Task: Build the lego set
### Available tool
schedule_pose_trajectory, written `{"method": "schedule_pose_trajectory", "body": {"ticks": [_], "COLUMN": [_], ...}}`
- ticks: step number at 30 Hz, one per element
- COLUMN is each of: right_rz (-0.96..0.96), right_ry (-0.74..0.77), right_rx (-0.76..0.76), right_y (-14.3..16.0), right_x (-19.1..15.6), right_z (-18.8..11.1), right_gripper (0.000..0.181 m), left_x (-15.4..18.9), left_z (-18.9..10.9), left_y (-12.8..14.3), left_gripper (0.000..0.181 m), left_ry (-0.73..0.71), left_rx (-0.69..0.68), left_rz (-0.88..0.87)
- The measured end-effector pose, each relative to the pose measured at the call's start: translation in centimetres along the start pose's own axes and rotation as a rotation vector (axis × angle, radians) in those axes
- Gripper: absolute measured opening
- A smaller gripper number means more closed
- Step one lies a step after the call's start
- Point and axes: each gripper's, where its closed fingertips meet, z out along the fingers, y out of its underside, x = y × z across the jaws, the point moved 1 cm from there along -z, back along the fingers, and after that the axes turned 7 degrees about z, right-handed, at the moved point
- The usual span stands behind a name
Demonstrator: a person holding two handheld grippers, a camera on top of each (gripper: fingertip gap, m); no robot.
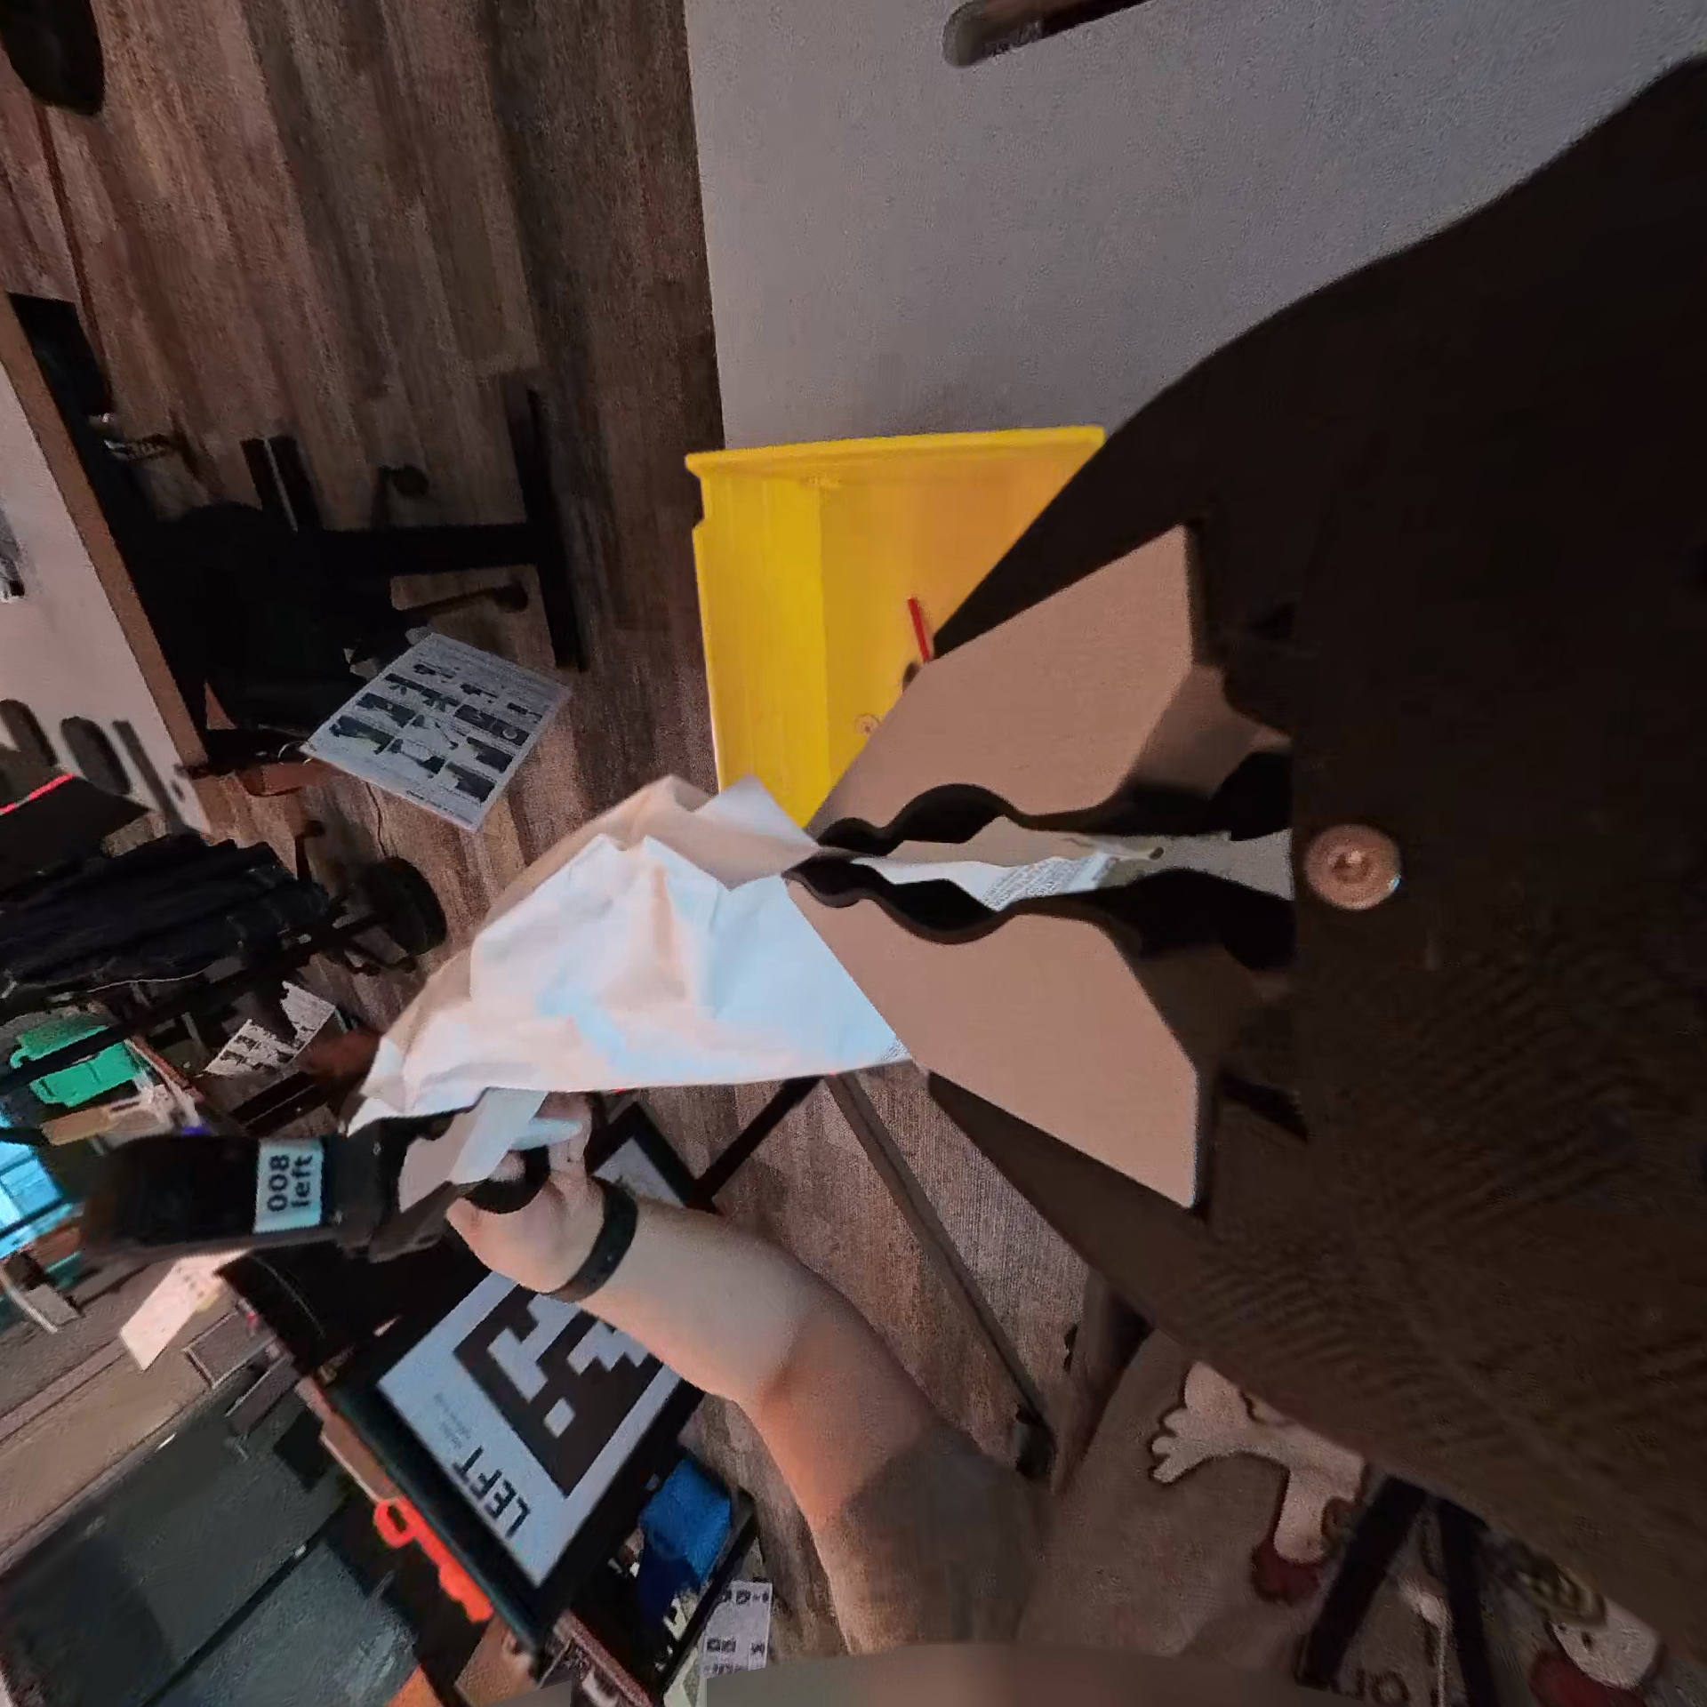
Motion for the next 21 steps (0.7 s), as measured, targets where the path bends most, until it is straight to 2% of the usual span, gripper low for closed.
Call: {"method": "schedule_pose_trajectory", "body": {"ticks": [3,6,8,10,14,15,17,21], "right_rz": [0.125,0.194,0.159,0.133,0.176,0.195,0.258,0.456], "right_ry": [-0.039,-0.068,-0.033,-0.011,-0.017,-0.016,-0.052,-0.187], "right_rx": [0.006,0.076,0.106,0.128,0.137,0.14,0.145,0.115], "right_y": [-1.3,-2.6,-2.7,-2.4,-1.1,-0.9,-0.5,0.0], "right_x": [-3.8,-6.3,-6.8,-6.7,-5.3,-4.7,-4.1,-5.1], "right_z": [-3.5,-6.9,-8.8,-10.0,-10.3,-10.2,-9.9,-10.0], "right_gripper": [0.0,0.0,0.0,0.0,0.0,0.0,0.0,0.0], "left_x": [3.5,5.5,5.9,5.7,5.3,5.2,4.7,6.8], "left_z": [0.7,1.5,1.8,2.1,3.9,4.3,4.9,5.6], "left_y": [-3.2,-4.7,-5.3,-5.7,-4.2,-3.9,-3.5,-4.2], "left_gripper": [0.009,0.027,0.026,0.009,0.008,0.0,0.0,0.0], "left_ry": [0.15,0.188,0.173,0.163,0.186,0.186,0.166,0.338], "left_rx": [0.043,0.068,0.121,0.181,0.141,0.135,0.125,0.111], "left_rz": [-0.047,0.003,0.053,0.092,0.066,0.064,0.026,-0.202]}}
